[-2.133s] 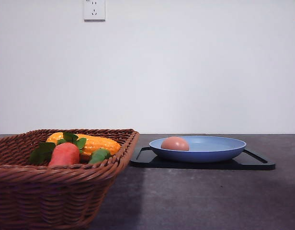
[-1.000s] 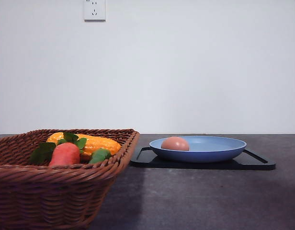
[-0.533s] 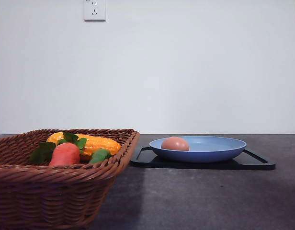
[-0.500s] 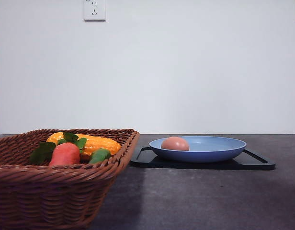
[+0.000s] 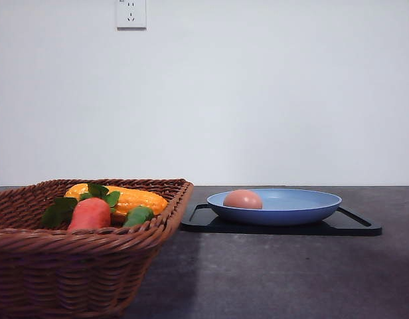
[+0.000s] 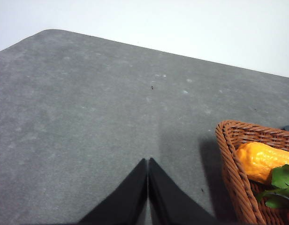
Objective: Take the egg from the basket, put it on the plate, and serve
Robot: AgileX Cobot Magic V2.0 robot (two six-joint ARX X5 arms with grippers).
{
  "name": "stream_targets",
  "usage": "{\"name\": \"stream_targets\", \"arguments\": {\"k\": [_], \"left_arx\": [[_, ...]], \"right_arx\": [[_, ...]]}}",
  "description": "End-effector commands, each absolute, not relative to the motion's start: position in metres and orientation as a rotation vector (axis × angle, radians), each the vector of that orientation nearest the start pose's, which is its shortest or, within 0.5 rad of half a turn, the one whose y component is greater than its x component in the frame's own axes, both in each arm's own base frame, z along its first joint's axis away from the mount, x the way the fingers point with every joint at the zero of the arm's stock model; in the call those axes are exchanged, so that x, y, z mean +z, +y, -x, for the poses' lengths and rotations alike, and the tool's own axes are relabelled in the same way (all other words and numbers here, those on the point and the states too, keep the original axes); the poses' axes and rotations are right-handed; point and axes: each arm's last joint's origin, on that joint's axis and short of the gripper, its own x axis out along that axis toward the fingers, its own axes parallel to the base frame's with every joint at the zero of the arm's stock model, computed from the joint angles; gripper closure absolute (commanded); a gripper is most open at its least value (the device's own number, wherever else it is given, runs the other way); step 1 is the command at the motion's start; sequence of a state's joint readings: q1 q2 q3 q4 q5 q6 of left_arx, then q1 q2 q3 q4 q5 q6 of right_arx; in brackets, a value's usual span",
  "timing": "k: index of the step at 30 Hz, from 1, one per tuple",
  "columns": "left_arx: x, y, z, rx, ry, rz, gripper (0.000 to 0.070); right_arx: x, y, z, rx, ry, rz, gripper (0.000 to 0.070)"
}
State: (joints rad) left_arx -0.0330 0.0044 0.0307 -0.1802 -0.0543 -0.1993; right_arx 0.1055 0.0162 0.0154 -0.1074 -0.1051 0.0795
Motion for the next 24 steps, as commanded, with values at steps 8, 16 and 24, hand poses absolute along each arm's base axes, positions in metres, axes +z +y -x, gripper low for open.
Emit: {"name": "stream_targets", "arguments": {"k": [8, 16, 24], "left_arx": [[0.1466, -0.0015, -0.0961, 0.040, 0.181, 0.194, 0.0700], [0.1466, -0.0015, -0.0961, 0.040, 0.181, 0.194, 0.0700], [0.1466, -0.0015, -0.0961, 0.040, 0.181, 0.194, 0.0700]], "right_arx": [[0.1559, 0.0137, -0.0965, 0.209, 0.114, -0.089, 0.0697], [0.1559, 0.0137, -0.0965, 0.209, 0.114, -0.089, 0.0697], [0.1559, 0.0137, -0.0965, 0.209, 0.114, -0.089, 0.0697]]}}
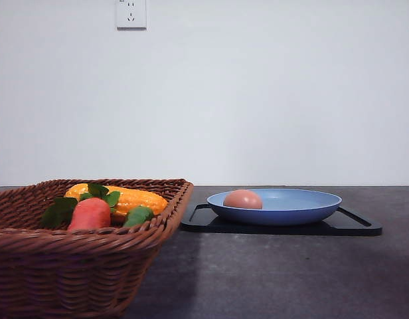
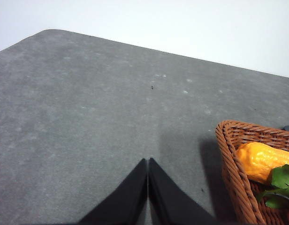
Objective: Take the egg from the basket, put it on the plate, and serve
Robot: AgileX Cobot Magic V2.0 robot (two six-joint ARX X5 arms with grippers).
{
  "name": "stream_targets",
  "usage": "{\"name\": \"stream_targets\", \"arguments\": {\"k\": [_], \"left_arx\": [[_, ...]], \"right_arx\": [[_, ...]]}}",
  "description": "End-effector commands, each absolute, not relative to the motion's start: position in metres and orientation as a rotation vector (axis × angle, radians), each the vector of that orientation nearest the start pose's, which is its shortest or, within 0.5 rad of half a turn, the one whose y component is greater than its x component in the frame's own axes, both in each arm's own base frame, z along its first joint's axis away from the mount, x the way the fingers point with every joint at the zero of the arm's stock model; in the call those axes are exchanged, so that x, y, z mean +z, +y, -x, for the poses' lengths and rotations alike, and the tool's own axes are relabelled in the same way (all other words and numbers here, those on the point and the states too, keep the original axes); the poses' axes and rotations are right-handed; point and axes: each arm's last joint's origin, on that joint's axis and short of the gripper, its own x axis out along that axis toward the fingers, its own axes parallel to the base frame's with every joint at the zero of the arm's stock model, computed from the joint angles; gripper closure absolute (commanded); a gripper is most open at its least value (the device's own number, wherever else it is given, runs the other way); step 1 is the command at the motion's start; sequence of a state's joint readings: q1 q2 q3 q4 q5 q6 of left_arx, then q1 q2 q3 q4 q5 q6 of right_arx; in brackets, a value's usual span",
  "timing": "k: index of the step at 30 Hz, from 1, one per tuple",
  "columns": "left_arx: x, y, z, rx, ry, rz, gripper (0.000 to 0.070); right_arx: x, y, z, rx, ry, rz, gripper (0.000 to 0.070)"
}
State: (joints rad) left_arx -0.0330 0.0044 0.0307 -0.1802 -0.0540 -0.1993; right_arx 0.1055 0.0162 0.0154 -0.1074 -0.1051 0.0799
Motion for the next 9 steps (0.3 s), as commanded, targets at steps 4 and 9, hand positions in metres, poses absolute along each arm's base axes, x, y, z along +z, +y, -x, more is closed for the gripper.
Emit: {"name": "stream_targets", "arguments": {"k": [4, 9], "left_arx": [[0.1466, -0.0015, -0.0961, 0.040, 0.181, 0.194, 0.0700], [0.1466, -0.0015, -0.0961, 0.040, 0.181, 0.194, 0.0700]], "right_arx": [[0.1559, 0.0137, -0.0965, 0.209, 0.114, -0.089, 0.0697], [0.1559, 0.0137, -0.0965, 0.209, 0.114, -0.089, 0.0697]]}}
